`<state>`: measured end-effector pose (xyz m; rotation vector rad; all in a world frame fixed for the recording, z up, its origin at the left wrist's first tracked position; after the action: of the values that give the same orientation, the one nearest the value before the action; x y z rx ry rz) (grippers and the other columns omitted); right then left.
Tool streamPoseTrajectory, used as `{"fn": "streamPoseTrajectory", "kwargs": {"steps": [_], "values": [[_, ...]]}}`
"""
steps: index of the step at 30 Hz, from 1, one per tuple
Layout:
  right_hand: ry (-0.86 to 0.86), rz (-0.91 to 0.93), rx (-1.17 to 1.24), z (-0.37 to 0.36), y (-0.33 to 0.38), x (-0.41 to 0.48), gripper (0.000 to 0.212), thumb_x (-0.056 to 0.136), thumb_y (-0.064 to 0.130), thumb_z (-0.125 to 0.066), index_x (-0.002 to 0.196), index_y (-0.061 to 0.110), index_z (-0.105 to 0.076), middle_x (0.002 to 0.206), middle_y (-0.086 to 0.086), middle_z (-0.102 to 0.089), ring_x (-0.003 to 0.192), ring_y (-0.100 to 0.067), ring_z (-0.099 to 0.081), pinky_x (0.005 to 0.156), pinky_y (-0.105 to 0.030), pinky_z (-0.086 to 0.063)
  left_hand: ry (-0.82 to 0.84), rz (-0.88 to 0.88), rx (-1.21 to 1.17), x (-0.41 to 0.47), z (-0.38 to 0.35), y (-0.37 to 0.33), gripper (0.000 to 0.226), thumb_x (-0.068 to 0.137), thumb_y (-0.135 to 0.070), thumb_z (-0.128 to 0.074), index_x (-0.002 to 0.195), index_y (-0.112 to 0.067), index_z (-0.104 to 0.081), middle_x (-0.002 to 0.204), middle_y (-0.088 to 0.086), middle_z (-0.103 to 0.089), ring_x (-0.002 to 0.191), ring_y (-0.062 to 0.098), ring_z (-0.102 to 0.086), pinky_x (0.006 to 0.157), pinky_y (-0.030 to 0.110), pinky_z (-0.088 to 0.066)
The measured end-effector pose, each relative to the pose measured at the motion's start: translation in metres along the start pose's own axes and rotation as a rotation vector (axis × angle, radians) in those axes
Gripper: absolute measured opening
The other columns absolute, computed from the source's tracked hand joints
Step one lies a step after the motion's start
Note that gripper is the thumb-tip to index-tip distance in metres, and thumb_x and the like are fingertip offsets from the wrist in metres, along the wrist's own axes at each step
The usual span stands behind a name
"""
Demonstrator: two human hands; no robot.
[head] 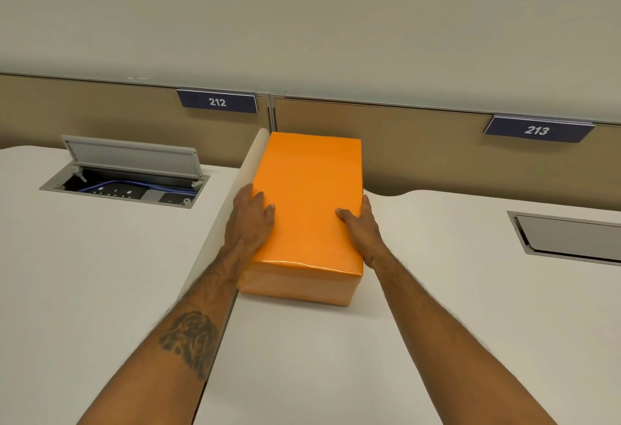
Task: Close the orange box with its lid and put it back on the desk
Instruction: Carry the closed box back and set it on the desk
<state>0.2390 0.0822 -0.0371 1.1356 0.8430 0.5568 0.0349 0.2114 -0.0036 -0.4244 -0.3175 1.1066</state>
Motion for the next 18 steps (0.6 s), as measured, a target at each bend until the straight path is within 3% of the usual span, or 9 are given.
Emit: {"fn": "streamPoseTrajectory", "kwargs": {"steps": [4, 9, 18], "values": [[-0.028, -0.004, -0.003, -0.009, 0.003, 0.003, 0.076, 0.097, 0.045, -0.054, 0.156, 0.032, -0.007, 0.154, -0.006, -0.039, 0.13, -0.035, -0.048, 0.104, -0.059, -0.043, 0.059, -0.056, 0.086, 0.003, -0.003, -0.013, 0.061, 0.1, -0.046, -0.038, 0.148, -0.008, -0.035, 0.162, 0.015, -0.017, 0.148, 0.03, -0.017, 0.118, 0.047, -0.021], [-0.024, -0.009, -0.032, -0.005, 0.006, 0.014, 0.076, 0.098, 0.046, -0.052, 0.156, 0.032, -0.006, 0.154, -0.007, -0.039, 0.13, -0.036, -0.048, 0.104, -0.059, -0.043, 0.129, -0.06, 0.252, 0.001, -0.019, -0.015, 0.075, 0.096, -0.064, -0.021, 0.155, -0.018, -0.015, 0.164, 0.012, -0.005, 0.151, 0.028, -0.002, 0.12, 0.052, -0.004], [-0.008, -0.01, -0.092, -0.005, 0.008, 0.016, 0.078, 0.098, 0.047, -0.051, 0.156, 0.029, -0.004, 0.155, -0.009, -0.038, 0.131, -0.037, -0.047, 0.105, -0.058, -0.043, 0.139, -0.047, 0.297, 0.002, -0.023, -0.014, 0.08, 0.092, -0.07, -0.014, 0.156, -0.022, -0.007, 0.165, 0.01, 0.0, 0.151, 0.027, 0.002, 0.12, 0.053, -0.001]]}}
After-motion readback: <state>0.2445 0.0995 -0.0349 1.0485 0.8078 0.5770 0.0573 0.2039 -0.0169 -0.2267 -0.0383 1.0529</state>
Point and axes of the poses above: each hand's wrist, its own x-axis towards the middle knuckle, its own z-axis out of the back of the hand, y = z × x, the point moved 5 cm from there along x, towards the middle knuckle
